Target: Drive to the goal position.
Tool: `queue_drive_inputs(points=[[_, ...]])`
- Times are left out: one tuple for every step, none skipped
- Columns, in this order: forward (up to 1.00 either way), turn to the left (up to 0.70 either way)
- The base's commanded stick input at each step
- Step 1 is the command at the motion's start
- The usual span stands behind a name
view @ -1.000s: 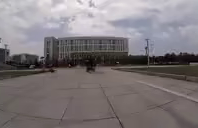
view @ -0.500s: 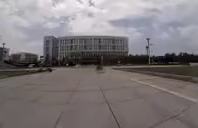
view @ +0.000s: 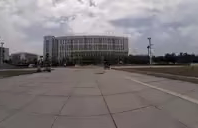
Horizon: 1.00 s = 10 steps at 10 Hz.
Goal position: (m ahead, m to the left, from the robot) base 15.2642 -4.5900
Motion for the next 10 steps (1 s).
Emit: queue_drive_inputs(points=[[0.70, 0.00], [0.70, 0.00], [0.70, 0.00], [0.70, 0.00], [0.70, 0.00], [0.70, 0.00], [0.70, 0.00], [0.70, 0.00], [0.70, 0.00], [0.70, 0.00]])
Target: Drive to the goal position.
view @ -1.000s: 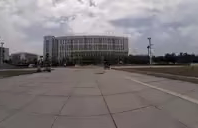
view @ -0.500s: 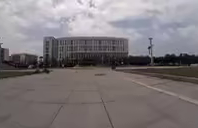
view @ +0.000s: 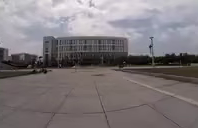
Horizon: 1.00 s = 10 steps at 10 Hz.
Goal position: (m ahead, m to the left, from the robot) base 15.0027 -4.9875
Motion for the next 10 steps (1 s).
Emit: queue_drive_inputs(points=[[0.70, 0.01], [0.70, 0.20], [0.70, 0.34], [0.70, 0.13], [0.70, 0.00], [0.70, 0.00], [0.70, 0.00], [0.70, 0.00], [0.70, 0.00], [0.70, 0.00]])
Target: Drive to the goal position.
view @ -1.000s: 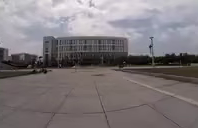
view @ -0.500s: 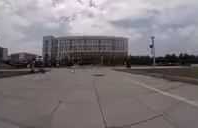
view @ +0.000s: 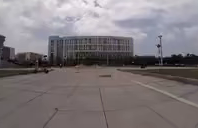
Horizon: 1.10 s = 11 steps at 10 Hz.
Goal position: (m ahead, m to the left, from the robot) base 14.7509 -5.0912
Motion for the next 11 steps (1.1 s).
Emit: queue_drive_inputs(points=[[0.70, 0.00], [0.70, 0.00], [0.70, 0.00], [0.70, 0.00], [0.70, 0.00], [0.70, 0.00], [0.70, 0.00], [0.70, 0.00], [0.70, 0.00], [0.70, 0.00], [0.70, 0.00]])
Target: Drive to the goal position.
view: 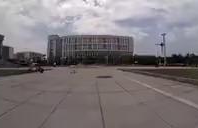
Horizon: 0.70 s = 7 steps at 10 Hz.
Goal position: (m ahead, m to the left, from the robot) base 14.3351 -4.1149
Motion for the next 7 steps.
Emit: queue_drive_inputs(points=[[0.70, 0.00], [0.70, 0.00], [0.70, 0.00], [0.70, 0.00], [0.70, 0.00], [0.70, 0.00], [0.70, 0.00]])
